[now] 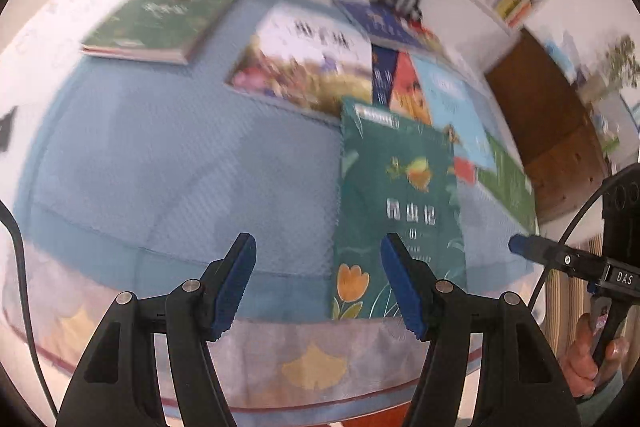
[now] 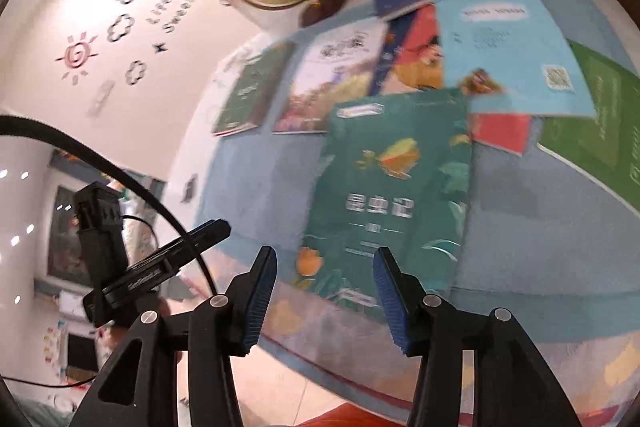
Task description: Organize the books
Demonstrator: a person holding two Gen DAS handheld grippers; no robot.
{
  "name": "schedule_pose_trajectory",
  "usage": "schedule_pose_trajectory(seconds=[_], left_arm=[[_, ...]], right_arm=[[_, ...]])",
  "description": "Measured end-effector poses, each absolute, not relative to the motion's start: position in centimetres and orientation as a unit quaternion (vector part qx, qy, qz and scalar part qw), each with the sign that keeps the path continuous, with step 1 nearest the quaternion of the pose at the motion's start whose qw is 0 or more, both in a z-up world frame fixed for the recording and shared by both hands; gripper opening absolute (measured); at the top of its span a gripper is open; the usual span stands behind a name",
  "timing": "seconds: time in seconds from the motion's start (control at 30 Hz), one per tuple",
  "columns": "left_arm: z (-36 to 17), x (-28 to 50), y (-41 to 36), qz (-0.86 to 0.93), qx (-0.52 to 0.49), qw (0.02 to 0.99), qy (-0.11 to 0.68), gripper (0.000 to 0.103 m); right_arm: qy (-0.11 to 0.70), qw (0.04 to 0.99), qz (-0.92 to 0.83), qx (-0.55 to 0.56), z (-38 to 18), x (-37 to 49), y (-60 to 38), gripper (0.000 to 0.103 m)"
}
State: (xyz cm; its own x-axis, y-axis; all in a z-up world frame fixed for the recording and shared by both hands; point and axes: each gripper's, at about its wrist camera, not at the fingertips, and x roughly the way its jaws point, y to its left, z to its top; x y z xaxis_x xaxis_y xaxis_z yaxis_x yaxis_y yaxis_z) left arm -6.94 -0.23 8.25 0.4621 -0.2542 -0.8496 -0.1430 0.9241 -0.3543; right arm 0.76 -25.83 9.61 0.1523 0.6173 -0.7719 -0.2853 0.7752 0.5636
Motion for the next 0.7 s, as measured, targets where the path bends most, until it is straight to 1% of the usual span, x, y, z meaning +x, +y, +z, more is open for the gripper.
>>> schedule_pose_trajectory(seconds=[0.07, 0.2, 0.27, 0.33, 0.4, 0.47, 0.5, 0.53, 0.63, 0.7], left_arm=[[6.5, -5.8, -1.3, -0.058, -0.187, 0.814, 0.548, 0.062], [4.3, -4.5, -3.5, -0.083, -0.168, 0.801, 0.569, 0.062], [3.6, -4.2, -4.2, -0.089, -0.160, 0.796, 0.577, 0.057], [2.9, -4.0, -4.9, -0.091, -0.146, 0.791, 0.587, 0.056], [3.0, -4.2, -5.6, -0.101, -0.132, 0.797, 0.581, 0.054], [2.8, -4.3, -5.8, -0.108, -0.130, 0.795, 0.582, 0.048], [2.8, -4.4, -6.0, -0.108, -0.126, 0.798, 0.579, 0.048], [2.8, -4.5, -6.2, -0.115, -0.127, 0.799, 0.577, 0.047], [3.0, -4.7, -6.3, -0.121, -0.134, 0.800, 0.572, 0.046], [3.9, -5.2, -5.8, -0.141, -0.165, 0.800, 0.559, 0.046]], right_arm=[[0.580, 0.754, 0.276, 0.136, 8.5, 0.7, -26.1, 0.049], [0.598, 0.760, 0.222, 0.125, 5.4, 0.8, -26.5, 0.049], [0.599, 0.764, 0.210, 0.116, 4.2, 0.8, -26.6, 0.049], [0.599, 0.768, 0.199, 0.109, 3.4, 0.8, -26.4, 0.049], [0.597, 0.772, 0.190, 0.108, 2.5, 0.7, -26.3, 0.049], [0.584, 0.784, 0.185, 0.101, 2.2, 0.4, -26.0, 0.049], [0.580, 0.788, 0.184, 0.094, 2.3, 0.3, -25.8, 0.048], [0.577, 0.790, 0.187, 0.085, 2.3, 0.2, -25.5, 0.045], [0.576, 0.792, 0.190, 0.074, 2.5, -0.2, -25.1, 0.046], [0.581, 0.786, 0.189, 0.097, 2.5, -0.2, -25.8, 0.046]])
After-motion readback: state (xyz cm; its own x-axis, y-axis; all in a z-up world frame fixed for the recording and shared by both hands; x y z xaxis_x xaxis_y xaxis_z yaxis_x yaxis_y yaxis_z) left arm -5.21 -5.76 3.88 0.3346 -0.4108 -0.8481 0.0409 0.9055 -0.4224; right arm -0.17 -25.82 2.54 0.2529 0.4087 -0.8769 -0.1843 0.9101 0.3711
